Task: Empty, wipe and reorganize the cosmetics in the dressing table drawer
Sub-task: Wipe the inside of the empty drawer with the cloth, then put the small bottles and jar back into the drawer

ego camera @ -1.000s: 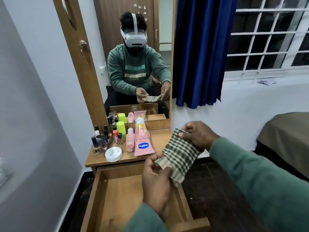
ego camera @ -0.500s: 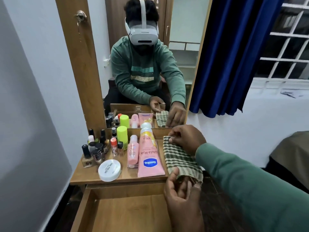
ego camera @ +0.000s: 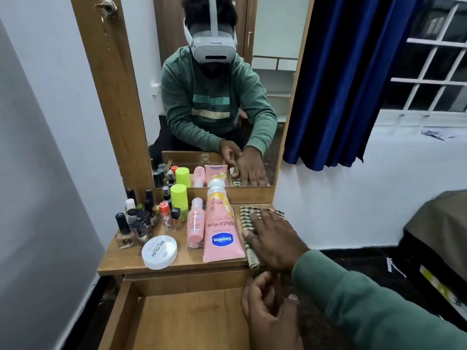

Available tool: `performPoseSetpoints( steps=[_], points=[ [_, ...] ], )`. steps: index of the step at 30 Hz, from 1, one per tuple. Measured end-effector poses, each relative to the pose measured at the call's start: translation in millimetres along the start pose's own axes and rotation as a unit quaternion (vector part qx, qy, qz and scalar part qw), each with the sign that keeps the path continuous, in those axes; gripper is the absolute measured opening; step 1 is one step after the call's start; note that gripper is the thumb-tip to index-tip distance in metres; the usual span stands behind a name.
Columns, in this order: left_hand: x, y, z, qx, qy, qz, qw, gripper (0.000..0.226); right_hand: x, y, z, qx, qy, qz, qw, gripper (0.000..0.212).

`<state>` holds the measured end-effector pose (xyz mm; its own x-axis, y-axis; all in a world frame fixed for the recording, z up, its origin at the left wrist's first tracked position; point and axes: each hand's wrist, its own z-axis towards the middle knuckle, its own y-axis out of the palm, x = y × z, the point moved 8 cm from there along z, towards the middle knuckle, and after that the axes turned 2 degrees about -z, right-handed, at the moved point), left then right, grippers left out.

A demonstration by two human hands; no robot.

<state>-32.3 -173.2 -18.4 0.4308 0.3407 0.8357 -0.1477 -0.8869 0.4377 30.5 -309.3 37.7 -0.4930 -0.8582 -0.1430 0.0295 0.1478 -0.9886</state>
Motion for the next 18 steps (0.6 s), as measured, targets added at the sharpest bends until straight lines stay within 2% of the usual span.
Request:
performPoseSetpoints(
  steps=[14,16,18],
  points=[
    [4.3,-11.1,-8.7,-0.068,-0.033,0.073,0.994,0.04,5.4,-1.7,24.7,-0.031,-0.021,-0.039,0.999,0.069],
    [11.4,-18.8,-11.1,-0.081,-0.038,0.083,0.993,0.038,1.9,-12.6,18.3,-0.006,-0.028,-0.028,0.999,0.064],
    [19.8,-25.0,-12.9,-0.092,-0.043,0.083,0.991,0.035,-0.9,-31.4,6.4,0.068,-0.034,0.011,0.997,0.056]
  ],
)
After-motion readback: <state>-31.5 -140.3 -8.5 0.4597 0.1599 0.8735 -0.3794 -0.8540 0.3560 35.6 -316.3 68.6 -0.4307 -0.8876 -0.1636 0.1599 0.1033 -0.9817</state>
